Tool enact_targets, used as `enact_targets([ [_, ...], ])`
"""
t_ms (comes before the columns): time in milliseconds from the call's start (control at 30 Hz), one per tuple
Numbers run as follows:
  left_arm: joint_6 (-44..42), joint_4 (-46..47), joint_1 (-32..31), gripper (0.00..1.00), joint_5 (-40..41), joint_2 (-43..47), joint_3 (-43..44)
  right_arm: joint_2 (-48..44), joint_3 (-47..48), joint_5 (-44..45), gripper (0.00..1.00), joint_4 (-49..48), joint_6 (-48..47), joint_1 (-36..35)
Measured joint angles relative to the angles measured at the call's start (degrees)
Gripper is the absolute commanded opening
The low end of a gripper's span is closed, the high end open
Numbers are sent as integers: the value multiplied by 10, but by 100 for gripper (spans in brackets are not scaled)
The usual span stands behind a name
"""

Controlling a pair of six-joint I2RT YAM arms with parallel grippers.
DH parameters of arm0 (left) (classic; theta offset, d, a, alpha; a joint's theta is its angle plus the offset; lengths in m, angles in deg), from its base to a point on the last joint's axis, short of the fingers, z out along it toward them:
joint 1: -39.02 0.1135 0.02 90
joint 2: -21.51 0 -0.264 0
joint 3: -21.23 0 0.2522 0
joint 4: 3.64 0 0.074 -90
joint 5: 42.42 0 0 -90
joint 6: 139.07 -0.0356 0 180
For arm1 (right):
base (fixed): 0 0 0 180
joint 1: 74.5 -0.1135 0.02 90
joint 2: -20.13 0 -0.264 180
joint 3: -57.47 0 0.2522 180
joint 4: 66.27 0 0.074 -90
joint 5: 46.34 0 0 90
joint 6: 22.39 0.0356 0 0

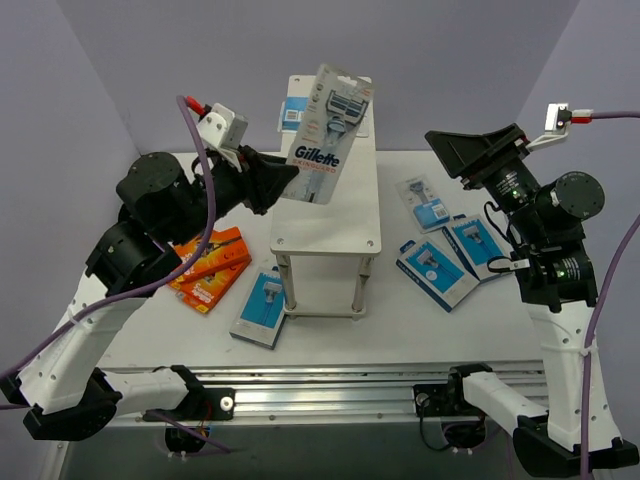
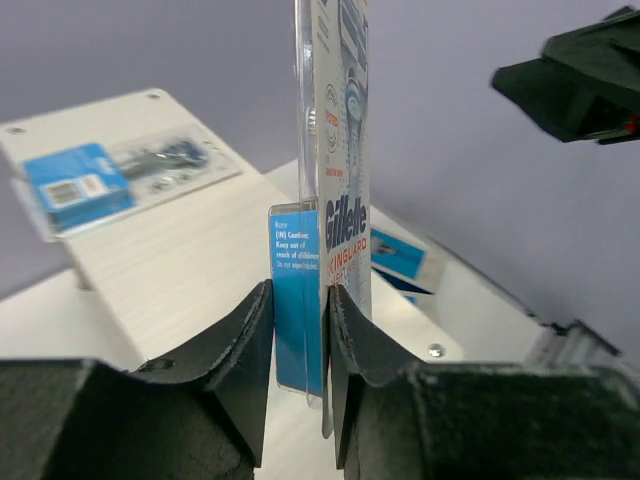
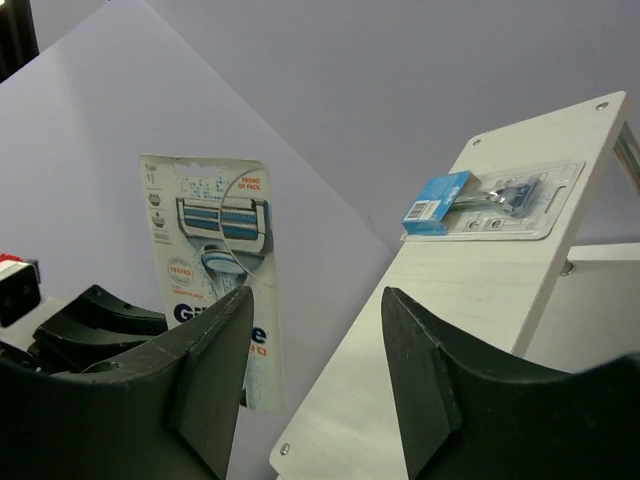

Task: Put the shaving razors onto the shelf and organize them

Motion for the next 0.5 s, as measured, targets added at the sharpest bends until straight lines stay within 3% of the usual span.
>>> enact_targets([
  [333,-304,-81,-20,2,177,-2,47,-10,0,20,55,19,-27,0],
  [500,-435,-82,-56,2,197,1,21,-9,0,23,56,33,-41,0],
])
